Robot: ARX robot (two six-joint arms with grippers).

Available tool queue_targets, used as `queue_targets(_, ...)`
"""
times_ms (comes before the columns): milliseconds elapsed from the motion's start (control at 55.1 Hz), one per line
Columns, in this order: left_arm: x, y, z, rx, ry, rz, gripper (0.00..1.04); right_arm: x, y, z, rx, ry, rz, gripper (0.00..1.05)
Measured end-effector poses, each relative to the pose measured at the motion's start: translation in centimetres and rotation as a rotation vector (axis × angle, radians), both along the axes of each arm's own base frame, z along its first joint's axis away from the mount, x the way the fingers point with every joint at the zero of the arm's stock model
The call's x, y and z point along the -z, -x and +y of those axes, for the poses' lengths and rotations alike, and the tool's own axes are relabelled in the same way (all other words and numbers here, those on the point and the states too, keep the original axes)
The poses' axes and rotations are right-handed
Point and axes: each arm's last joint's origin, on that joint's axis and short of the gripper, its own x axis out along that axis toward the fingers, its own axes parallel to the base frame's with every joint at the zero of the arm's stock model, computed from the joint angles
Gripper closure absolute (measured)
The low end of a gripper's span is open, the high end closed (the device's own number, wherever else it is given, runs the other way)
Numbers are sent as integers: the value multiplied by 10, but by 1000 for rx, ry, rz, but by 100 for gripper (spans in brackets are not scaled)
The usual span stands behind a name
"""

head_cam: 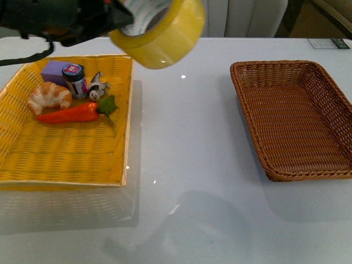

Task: Move tape to another basket

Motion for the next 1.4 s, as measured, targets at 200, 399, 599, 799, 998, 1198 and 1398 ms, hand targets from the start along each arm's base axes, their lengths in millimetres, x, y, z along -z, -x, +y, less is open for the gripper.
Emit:
queue_targets(200, 0, 13, -28, 71, 19, 18, 90, 0, -2, 1, 115, -121, 278, 9)
queue_targets(399, -3, 20, -36, 95, 40, 32, 90, -17, -31, 12, 86, -327, 484, 9)
queue_targets(599, -6, 26, -39, 118, 52, 40, 90, -42, -60, 27, -180, -476, 404, 9)
queue_targets(799, -7, 30, -44, 136, 61, 45, 90, -36, -88, 43, -363, -581, 420, 9)
queue_targets(998, -8, 32, -45, 148, 66, 49, 90, -26, -107, 57, -497, -665, 437, 9)
queue_targets(1198, -8, 34, -46, 163, 69, 53, 90, -26, -124, 68, -580, -702, 444, 9)
queue_targets(1398, -9, 35, -46, 170, 72, 53, 90, -26, -136, 71, -587, -706, 455, 9)
